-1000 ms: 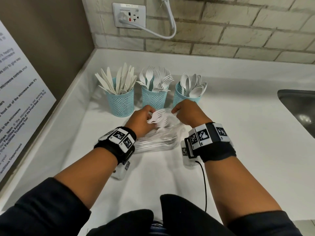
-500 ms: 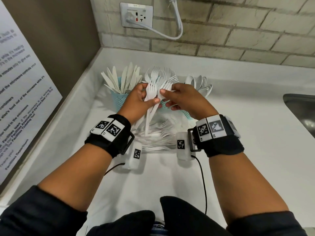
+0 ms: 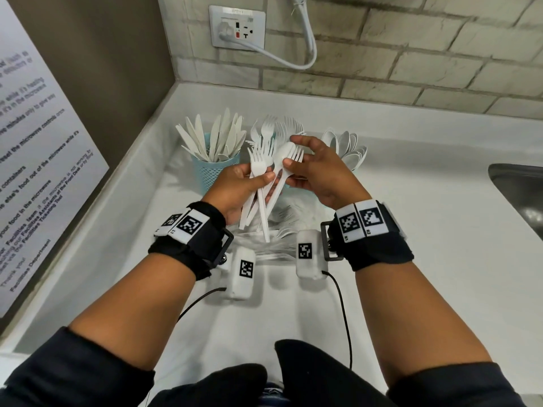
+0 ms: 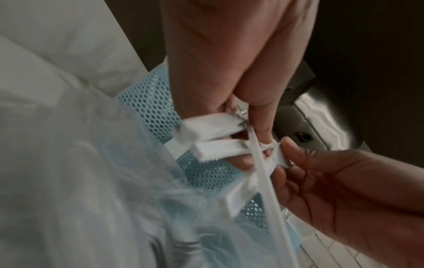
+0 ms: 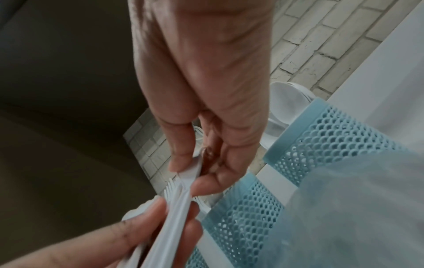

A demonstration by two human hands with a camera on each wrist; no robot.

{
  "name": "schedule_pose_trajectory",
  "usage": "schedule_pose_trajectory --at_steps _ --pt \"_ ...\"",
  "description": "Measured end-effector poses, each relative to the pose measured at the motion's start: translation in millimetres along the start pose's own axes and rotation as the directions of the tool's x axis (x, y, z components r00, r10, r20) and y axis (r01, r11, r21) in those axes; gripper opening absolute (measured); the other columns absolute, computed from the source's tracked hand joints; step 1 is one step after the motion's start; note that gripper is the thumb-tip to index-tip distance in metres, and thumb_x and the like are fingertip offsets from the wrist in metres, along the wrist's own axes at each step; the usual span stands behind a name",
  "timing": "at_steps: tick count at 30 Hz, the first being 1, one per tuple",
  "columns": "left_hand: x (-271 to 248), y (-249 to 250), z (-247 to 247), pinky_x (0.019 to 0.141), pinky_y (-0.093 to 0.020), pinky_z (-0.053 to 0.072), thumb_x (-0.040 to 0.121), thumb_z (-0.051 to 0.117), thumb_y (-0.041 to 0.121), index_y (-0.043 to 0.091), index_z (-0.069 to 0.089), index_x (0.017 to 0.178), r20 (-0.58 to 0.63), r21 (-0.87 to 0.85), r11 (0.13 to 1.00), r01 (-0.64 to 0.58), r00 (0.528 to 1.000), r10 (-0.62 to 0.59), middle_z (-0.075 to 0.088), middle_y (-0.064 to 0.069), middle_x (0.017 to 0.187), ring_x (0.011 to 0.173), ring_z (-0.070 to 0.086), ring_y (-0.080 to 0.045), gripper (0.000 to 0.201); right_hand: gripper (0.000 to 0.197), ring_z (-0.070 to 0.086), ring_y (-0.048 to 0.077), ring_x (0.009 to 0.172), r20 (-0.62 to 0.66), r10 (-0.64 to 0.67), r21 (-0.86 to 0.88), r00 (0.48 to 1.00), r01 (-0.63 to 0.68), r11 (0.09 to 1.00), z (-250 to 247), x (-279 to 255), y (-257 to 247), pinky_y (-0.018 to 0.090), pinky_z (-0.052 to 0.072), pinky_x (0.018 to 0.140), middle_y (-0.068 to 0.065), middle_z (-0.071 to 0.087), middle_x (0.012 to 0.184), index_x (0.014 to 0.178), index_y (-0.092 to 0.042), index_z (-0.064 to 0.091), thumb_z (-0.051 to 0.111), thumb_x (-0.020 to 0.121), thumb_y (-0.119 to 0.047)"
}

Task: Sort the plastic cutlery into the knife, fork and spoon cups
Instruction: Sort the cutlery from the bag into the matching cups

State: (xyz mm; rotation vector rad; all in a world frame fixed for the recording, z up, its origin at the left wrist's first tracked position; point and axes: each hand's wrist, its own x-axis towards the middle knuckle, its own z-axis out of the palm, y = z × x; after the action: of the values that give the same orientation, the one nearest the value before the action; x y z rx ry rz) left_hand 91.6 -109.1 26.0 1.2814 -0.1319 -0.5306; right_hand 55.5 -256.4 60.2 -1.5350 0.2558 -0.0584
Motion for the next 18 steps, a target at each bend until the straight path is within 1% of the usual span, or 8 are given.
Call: schedule_pose_trajectory --at_steps 2,7,9,12,14,15,17,18 --pt "-2 0 1 0.063 -0.03 0.059 0.089 0.056 0.004 0.003 0.061 0.109 0.041 -0.049 0.999 0.02 0.999 -0.018 0.069 -0.014 0.091 0.069 0.07 -0.023 0.02 0.034 0.062 0.012 0.071 0.0 0.005 -0.005 1.0 -0.005 1.0 -1 0 0 0.021 0.055 0.061 0.002 0.06 0.089 0.114 -0.02 0.049 0.057 0.088 0.001" --pt "-7 -1 3 0.065 -0.033 0.059 0.096 0.048 0.012 0.011 0.053 0.119 0.103 -0.001 1.0 0.031 0.994 -0.031 0.067 -0.014 0.1 0.071 0.071 -0.022 0.024 0.034 0.063 0.014 0.074 0.019 0.018 -0.007 1.0 -0.018 1.0 0 1 1 0.022 0.056 0.062 0.005 0.06 0.093 0.115 -0.019 0.05 0.057 0.088 0.002" --pt "-9 -2 5 0.064 -0.031 0.059 0.097 0.046 0.013 0.011 0.049 0.127 0.119 0.008 1.0 0.027 0.992 -0.028 0.067 -0.013 0.101 0.071 0.072 -0.021 0.031 0.036 0.063 0.013 0.071 0.008 0.013 0.0 1.0 -0.013 1.0 2 1 2 0.021 0.056 0.06 0.006 0.06 0.092 0.116 -0.017 0.049 0.059 0.087 0.002" --pt "-12 -3 6 0.062 -0.029 0.057 0.096 0.047 0.008 0.01 0.045 0.131 0.105 0.002 1.0 0.005 0.994 -0.006 0.067 -0.012 0.099 0.068 0.071 -0.018 0.035 0.041 0.063 0.011 0.06 -0.058 0.001 -0.004 0.998 -0.001 1.0 5 2 3 0.021 0.056 0.056 0.007 0.059 0.088 0.119 -0.011 0.047 0.064 0.084 0.0" --pt "-12 -4 5 0.063 -0.029 0.058 0.094 0.048 0.004 0.009 0.045 0.13 0.083 0.002 1.0 -0.006 0.997 0.006 0.066 -0.012 0.101 0.067 0.071 -0.017 0.036 0.035 0.062 0.012 0.053 -0.107 -0.014 -0.078 0.994 0.006 0.997 7 3 3 0.025 0.058 0.059 0.008 0.061 0.082 0.111 -0.006 0.05 0.068 0.082 -0.002" --pt "-12 -6 5 0.063 -0.029 0.058 0.094 0.049 0.003 0.009 0.046 0.129 0.069 0.005 1.0 -0.009 0.998 0.009 0.066 -0.012 0.101 0.066 0.071 -0.017 0.035 0.031 0.062 0.014 0.053 -0.131 -0.033 -0.141 0.991 0.014 0.99 8 4 3 0.029 0.058 0.064 0.009 0.062 0.079 0.105 -0.006 0.051 0.07 0.081 -0.003" --pt "-12 -7 6 0.062 -0.03 0.058 0.094 0.049 0.002 0.01 0.048 0.123 0.032 0.005 1.0 -0.01 0.999 0.01 0.066 -0.01 0.099 0.065 0.071 -0.017 0.031 0.03 0.063 0.021 0.063 -0.183 -0.092 -0.278 0.979 0.039 0.96 12 5 3 0.036 0.057 0.069 0.012 0.062 0.082 0.098 -0.007 0.051 0.073 0.078 -0.007" --pt "-12 -8 7 0.061 -0.029 0.057 0.094 0.049 0.002 0.01 0.048 0.12 0.019 0.001 1.0 -0.013 1.0 0.013 0.066 -0.008 0.096 0.064 0.071 -0.016 0.027 0.032 0.063 0.023 0.069 -0.199 -0.13 -0.345 0.971 0.054 0.937 14 6 3 0.037 0.056 0.069 0.011 0.061 0.084 0.096 -0.009 0.049 0.075 0.076 -0.009"
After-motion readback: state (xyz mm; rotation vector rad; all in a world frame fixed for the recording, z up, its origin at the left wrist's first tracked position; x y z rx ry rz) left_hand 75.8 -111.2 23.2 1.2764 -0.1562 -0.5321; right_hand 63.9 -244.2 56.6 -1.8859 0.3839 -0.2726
